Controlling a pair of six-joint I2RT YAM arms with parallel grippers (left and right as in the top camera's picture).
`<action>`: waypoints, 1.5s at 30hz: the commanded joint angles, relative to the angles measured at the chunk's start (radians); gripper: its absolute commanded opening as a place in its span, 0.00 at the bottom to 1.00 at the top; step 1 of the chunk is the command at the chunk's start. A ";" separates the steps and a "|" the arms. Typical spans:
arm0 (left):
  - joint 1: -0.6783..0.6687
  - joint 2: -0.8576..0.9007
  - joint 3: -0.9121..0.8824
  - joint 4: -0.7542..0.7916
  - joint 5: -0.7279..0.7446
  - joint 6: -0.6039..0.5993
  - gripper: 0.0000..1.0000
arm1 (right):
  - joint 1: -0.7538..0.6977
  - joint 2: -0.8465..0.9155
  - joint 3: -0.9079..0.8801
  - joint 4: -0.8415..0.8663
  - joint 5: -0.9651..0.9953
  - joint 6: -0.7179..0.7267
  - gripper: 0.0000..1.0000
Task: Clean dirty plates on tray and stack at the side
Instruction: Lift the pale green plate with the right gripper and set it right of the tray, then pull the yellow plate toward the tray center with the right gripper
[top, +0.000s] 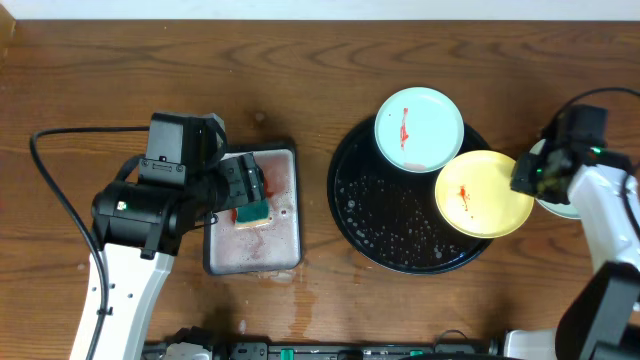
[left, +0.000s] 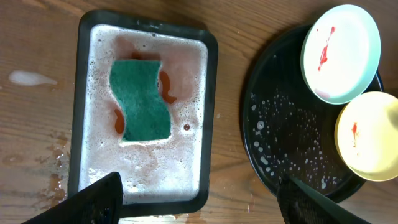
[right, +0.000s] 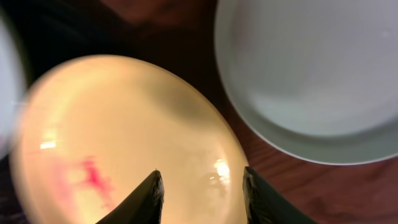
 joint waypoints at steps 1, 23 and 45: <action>0.002 -0.002 0.001 -0.013 0.005 0.010 0.80 | 0.024 0.055 -0.011 0.002 0.167 0.012 0.38; 0.002 -0.002 0.001 -0.022 0.005 0.010 0.80 | -0.035 -0.071 -0.012 -0.069 0.090 0.003 0.31; 0.002 -0.002 0.001 -0.022 0.005 0.010 0.80 | -0.047 -0.063 -0.062 -0.082 -0.203 -0.019 0.01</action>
